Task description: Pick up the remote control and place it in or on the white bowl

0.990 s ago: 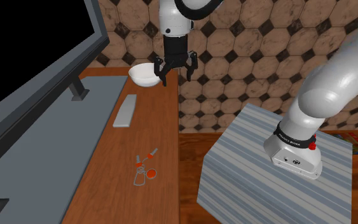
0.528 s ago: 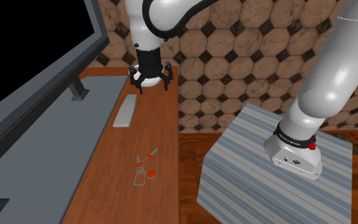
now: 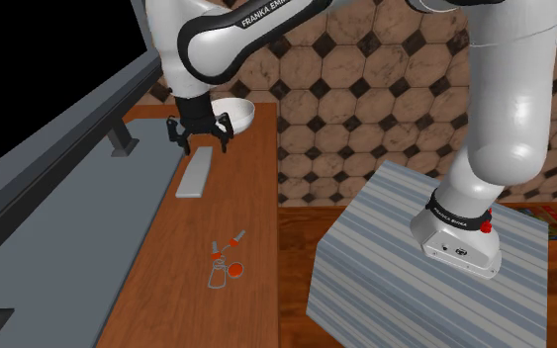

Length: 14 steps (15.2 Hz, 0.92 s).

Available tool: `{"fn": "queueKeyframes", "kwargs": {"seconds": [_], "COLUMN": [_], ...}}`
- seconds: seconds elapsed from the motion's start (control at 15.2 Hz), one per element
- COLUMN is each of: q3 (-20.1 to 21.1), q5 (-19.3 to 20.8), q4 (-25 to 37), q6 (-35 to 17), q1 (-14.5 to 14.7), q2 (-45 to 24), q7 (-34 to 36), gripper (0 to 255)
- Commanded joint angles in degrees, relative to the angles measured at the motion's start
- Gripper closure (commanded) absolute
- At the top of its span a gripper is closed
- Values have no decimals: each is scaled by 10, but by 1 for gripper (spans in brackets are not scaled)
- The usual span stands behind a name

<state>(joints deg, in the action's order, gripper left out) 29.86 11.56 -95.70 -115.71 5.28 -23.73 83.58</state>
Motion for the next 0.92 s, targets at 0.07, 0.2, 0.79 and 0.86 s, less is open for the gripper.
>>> {"fn": "queueKeyframes", "kwargs": {"seconds": [0.07,0.2,0.79,0.86], "q3": [-22,-26,-33,-33], "q5": [34,38,48,48], "q4": [89,97,75,75], "q6": [16,13,-26,-26], "q1": [36,41,44,44], "q2": [-78,-90,-109,-109], "q7": [48,52,59,59], "gripper": [0,0,0,0]}}
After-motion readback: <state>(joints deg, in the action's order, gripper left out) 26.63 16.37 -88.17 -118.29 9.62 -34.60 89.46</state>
